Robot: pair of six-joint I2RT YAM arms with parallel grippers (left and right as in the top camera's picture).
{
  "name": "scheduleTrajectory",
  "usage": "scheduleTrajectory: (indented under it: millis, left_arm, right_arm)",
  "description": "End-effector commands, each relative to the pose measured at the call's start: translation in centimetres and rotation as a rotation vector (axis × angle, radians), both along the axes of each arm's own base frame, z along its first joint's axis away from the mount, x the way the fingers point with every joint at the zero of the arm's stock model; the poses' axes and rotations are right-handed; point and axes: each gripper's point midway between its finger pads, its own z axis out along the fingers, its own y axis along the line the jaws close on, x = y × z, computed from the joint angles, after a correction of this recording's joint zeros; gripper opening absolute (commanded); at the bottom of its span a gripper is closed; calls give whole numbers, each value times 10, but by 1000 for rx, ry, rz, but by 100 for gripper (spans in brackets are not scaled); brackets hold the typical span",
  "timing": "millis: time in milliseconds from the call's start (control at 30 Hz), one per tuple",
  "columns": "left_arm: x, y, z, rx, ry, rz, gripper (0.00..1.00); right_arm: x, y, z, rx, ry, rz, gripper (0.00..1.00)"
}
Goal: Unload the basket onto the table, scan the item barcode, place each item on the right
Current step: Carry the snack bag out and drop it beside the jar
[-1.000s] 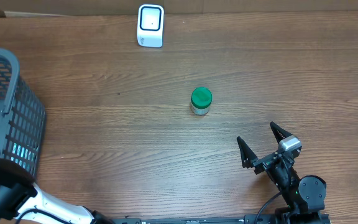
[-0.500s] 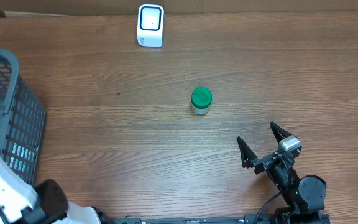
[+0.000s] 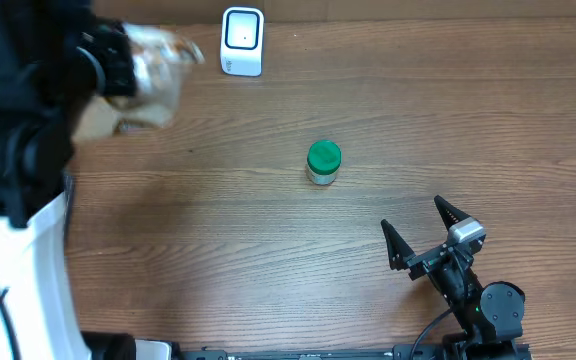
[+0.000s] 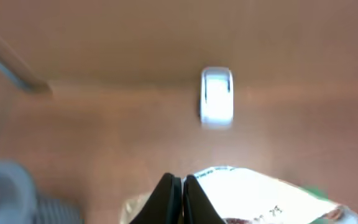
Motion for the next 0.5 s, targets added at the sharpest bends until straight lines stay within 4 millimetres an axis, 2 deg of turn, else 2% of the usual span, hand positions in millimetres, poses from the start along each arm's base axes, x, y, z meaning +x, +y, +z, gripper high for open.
scheduleTrajectory:
  millis: [0,133,200,333,467]
  left_arm:
    - [13,-32,-83,-43,297,-61,4]
    - [18,-62,-163,-102,565,-151,4]
    - [22,-71,-201,-128,672,-171,4]
    - [29,-82,-274,-159,844,-191,4]
    - [38,-88,-332,-175,940,-192,4]
  right_arm:
    - [0,0,-2,-1,-4,0,100]
    - [0,0,-2,-1,-4,0,100]
    - [0,0,-2,-1,-4,0,100]
    - [0,0,-2,-1,-4,0,100]
    - [0,0,-2,-1,-4,0,100]
